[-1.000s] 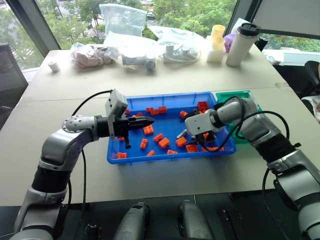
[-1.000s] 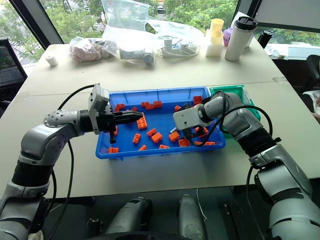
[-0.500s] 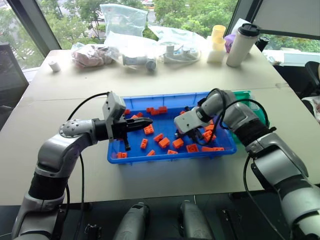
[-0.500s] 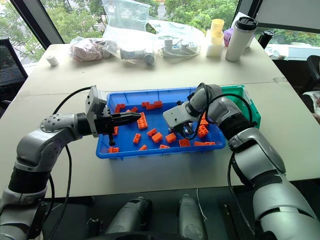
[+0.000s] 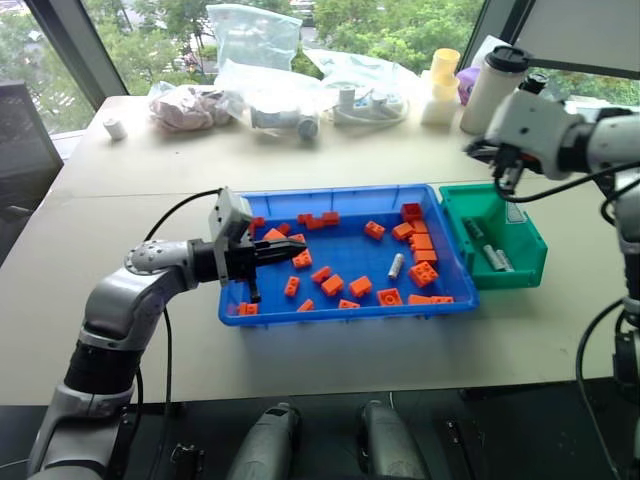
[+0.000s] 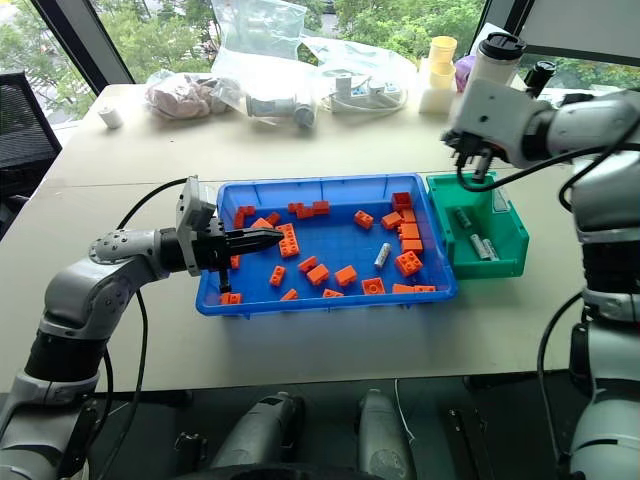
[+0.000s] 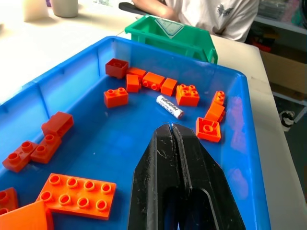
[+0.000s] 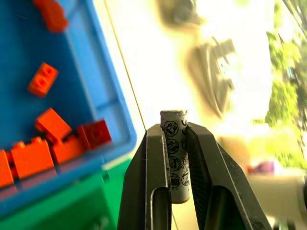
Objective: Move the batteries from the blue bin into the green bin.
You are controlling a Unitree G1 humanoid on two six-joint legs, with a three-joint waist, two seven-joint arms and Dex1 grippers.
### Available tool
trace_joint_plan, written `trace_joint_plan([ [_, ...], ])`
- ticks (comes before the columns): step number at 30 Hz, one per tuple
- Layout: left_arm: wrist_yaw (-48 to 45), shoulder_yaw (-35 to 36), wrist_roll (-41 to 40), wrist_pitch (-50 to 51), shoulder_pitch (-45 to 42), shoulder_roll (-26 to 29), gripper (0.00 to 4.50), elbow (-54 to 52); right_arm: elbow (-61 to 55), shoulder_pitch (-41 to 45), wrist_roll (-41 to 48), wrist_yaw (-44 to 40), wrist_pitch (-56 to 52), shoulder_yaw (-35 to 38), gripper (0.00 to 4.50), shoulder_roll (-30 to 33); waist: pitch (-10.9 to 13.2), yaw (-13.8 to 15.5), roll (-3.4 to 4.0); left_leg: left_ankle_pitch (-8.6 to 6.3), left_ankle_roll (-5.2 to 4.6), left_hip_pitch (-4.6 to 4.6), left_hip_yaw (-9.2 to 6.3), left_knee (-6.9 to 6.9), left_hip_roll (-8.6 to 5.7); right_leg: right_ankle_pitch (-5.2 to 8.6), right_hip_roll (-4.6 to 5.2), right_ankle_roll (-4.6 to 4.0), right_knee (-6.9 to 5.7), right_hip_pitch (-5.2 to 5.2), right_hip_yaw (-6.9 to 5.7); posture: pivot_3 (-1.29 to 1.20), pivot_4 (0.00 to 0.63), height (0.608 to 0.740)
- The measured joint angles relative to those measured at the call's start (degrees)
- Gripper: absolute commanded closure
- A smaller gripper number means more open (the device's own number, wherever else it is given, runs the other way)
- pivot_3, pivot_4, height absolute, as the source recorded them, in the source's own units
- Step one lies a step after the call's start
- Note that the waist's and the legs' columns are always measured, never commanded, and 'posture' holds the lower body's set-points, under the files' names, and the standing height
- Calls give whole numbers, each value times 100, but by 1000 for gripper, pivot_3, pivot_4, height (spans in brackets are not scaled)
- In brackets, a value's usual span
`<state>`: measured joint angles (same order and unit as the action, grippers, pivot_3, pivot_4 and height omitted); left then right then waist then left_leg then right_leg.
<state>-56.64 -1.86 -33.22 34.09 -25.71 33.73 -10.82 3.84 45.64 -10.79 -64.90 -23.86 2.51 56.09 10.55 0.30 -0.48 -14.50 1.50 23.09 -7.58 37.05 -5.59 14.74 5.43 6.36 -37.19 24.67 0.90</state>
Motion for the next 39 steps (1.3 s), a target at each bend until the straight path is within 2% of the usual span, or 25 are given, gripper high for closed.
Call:
trace_joint_plan([
  [3, -141, -153, 32, -27, -211, -33, 4500, 199, -311, -688, 123, 272, -714, 316, 4495, 6, -1, -49, 4, 0, -2, -2, 10, 1, 2, -4, 2, -3, -3, 1, 4, 0, 150, 740],
  [10, -369, -239, 152, -125, -602, -87, 4500, 513, -688, -1253, 565, 858, -1342, 530, 4495, -274, -2, -96, 8, 5, 7, -2, 9, 2, 5, -5, 0, -2, -4, 1, 2, 0, 150, 740],
  [12, -436, -273, 163, -125, -649, -94, 4500, 565, -713, -1472, 691, 973, -1402, 538, 3423, -337, -2, -90, 8, 5, 6, -1, 10, 5, 3, -7, 1, 2, -3, 0, 3, 0, 150, 740],
  [13, -461, -302, 172, -124, -666, -94, 4500, 572, -718, -1608, 739, 1036, -1427, 538, 3102, -340, -2, -75, 8, 5, 6, 0, 9, 6, 2, -7, 1, 2, -2, -1, 2, 0, 150, 740],
  [18, -553, -337, 177, -115, -733, -95, 4500, 586, -917, -1841, 969, 1243, -1545, 539, 392, -334, -2, -98, 8, 5, 6, 0, 9, 7, 4, -8, -1, 4, -3, -1, 3, 0, 150, 740],
  [19, -556, -337, 176, -107, -769, -95, 4500, 584, -978, -1794, 1007, 1282, -1591, 539, 70, -328, -2, -109, 8, 5, 6, -1, 9, 6, 4, -8, -1, 4, -3, -1, 3, 0, 150, 740],
  [25, -533, -339, 171, -57, -807, -99, 4500, 503, -2229, -937, 1834, 1398, -2680, 619, 70, -614, -3, -111, 11, 4, 5, -1, 6, 3, 14, -8, -8, 3, -1, 1, 4, 0, 150, 740],
  [28, -499, -339, 165, -27, -806, -120, 4500, 468, -2921, -1052, 2287, 1504, -3304, 214, 70, -1094, -5, -86, 5, 3, 3, 1, 3, 10, 8, -8, -2, 4, 0, -3, 6, 0, 150, 740],
  [33, -431, -337, 154, 39, -801, -124, 4500, 391, -2999, -1461, 2213, 2406, -4084, -516, 70, -1717, -5, -9, 5, 6, 8, 6, 2, 16, -1, -10, 4, 6, -2, 0, 6, 0, 150, 740],
  [39, -361, -335, 140, 66, -638, -122, 4500, 223, -3145, -1547, 2155, 3302, -5218, -775, 70, -2158, -5, -2, 5, 6, 8, 6, 1, 13, 1, -10, 3, 6, -2, 2, 7, 0, 150, 740],
])
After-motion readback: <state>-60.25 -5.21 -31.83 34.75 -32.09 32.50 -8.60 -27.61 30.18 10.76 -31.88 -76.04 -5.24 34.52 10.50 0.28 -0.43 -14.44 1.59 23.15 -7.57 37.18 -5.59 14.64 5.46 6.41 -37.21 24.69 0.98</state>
